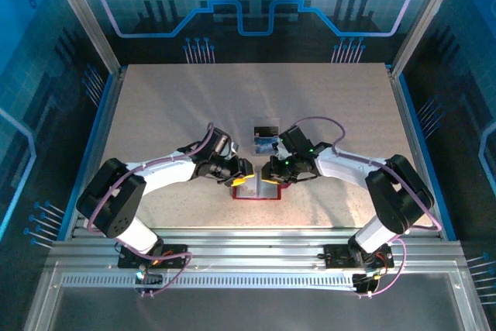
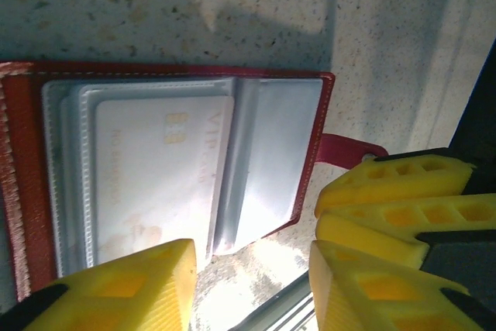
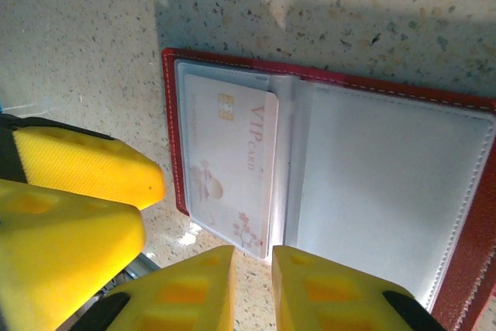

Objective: Take the credit cards out of the card holder

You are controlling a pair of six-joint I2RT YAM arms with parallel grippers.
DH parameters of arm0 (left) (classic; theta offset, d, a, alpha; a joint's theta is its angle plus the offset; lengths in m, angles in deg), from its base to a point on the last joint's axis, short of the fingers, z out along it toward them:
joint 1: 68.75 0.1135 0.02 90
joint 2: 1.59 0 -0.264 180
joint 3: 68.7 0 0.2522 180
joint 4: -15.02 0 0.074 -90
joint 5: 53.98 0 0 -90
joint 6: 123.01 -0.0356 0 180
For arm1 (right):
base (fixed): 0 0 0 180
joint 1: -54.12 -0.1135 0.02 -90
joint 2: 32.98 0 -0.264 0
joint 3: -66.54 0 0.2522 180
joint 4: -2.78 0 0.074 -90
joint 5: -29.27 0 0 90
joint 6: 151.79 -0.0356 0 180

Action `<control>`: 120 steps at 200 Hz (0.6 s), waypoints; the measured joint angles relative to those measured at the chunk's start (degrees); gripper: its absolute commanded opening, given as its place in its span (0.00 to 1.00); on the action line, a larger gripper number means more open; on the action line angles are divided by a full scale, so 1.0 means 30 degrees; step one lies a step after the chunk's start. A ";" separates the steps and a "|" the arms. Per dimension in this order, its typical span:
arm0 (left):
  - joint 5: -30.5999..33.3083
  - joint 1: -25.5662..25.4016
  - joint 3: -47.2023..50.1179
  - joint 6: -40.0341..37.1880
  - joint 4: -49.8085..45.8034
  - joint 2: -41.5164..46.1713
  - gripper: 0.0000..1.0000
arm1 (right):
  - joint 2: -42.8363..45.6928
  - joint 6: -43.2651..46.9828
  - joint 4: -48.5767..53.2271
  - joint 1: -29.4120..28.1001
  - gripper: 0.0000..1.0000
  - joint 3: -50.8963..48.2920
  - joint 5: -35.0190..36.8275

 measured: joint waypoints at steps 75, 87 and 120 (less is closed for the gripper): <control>0.0102 0.0066 0.0000 -0.0029 -0.0153 0.0000 0.28 | -0.0525 -0.0503 -0.0954 -0.0299 0.20 0.0000 -0.0328; 0.0146 0.0066 0.0000 -0.0029 -0.0182 0.0000 0.27 | -0.0634 -0.0576 -0.1166 -0.0379 0.20 0.0000 -0.0350; 0.0437 0.0066 0.0000 -0.0007 -0.0226 0.0000 0.19 | -0.1005 -0.0874 -0.1581 -0.0619 0.20 0.0000 -0.0357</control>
